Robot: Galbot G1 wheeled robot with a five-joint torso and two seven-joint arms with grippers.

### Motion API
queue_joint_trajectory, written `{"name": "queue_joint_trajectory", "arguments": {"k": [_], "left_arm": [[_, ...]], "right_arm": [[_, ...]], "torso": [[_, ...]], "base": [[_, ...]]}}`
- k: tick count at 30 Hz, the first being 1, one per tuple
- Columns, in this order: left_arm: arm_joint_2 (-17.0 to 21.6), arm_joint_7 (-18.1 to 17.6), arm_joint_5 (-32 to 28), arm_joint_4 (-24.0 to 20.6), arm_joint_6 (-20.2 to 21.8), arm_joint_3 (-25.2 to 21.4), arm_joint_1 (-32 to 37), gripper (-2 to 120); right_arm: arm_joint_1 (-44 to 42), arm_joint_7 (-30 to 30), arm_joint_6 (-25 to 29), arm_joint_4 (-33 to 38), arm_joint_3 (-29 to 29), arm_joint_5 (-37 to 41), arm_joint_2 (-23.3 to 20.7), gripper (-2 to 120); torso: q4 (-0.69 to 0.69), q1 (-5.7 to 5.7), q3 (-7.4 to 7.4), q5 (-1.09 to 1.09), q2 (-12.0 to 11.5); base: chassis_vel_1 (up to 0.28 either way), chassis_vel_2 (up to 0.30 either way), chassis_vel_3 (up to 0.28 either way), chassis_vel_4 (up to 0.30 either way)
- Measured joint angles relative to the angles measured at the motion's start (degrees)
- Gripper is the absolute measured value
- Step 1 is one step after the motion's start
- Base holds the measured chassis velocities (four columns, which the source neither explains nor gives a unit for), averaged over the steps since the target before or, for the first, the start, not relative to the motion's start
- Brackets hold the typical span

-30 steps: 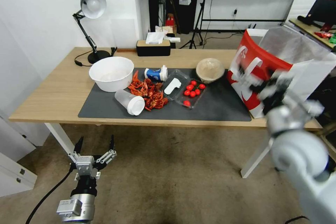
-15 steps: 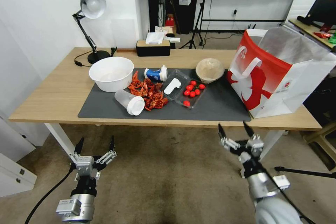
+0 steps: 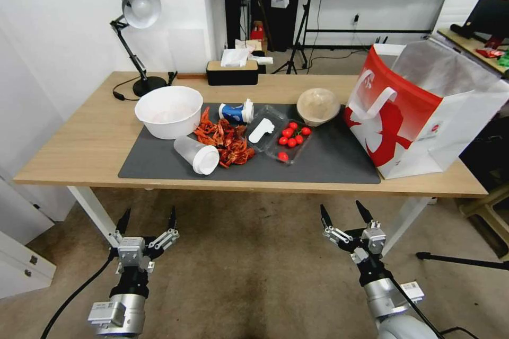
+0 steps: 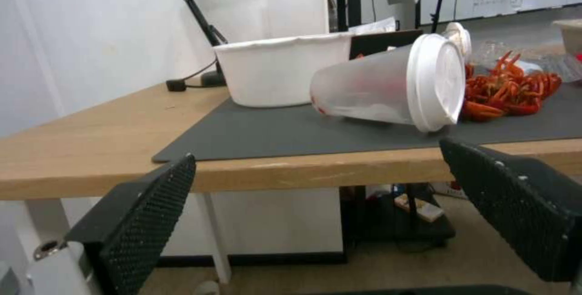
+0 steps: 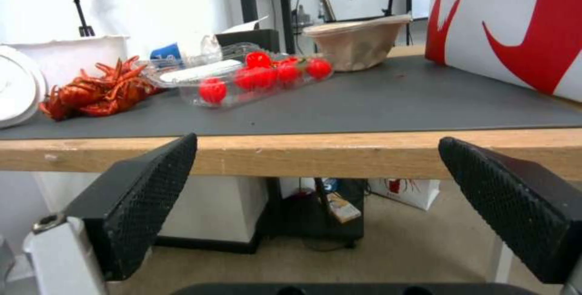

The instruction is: Pick up the trash from the table and place it into the takeout bag.

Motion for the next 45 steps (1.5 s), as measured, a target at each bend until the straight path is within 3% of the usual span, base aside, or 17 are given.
{"name": "queue_joint_trajectory", "arguments": {"k": [18, 26, 31, 37, 45], "left_arm": [[0.0, 0.3, 0.1, 0.1, 0.1, 0.1, -0.5, 100], [0.1, 0.3, 0.1, 0.3, 0.1, 0.2, -0.5, 100], [0.0, 0.3, 0.2, 0.4, 0.1, 0.2, -0.8, 100], [-0.3, 0.3, 0.7, 0.7, 0.1, 0.7, -1.1, 100], [-0.7, 0.3, 2.0, 0.6, 0.1, 1.2, -0.9, 100]], "right_arm": [[-0.1, 0.0, -0.4, 0.8, 0.3, 0.0, -0.1, 100], [0.2, 0.4, -2.9, 4.3, -0.1, 0.3, -0.5, 100], [4.4, 3.3, -9.2, 8.3, -2.8, 1.6, -0.5, 100], [16.3, 8.7, -17.1, 9.7, -9.8, 2.1, 0.8, 100], [32.5, 16.4, -26.8, 6.4, -16.6, 4.5, 1.7, 100]], "torso": [[-0.01, 0.00, 0.00, 0.00, 0.0], [-0.01, 0.00, 0.00, 0.00, 0.0], [-0.01, 0.02, 0.00, -0.01, 0.0], [-0.01, 0.02, 0.01, 0.01, 0.0], [0.00, 0.02, 0.01, 0.01, 0.0]], "base": [[0.000, 0.000, 0.000, 0.000], [0.000, 0.000, 0.000, 0.000], [0.000, 0.000, 0.000, 0.000], [0.000, 0.000, 0.000, 0.000], [0.000, 0.000, 0.000, 0.000]]}}
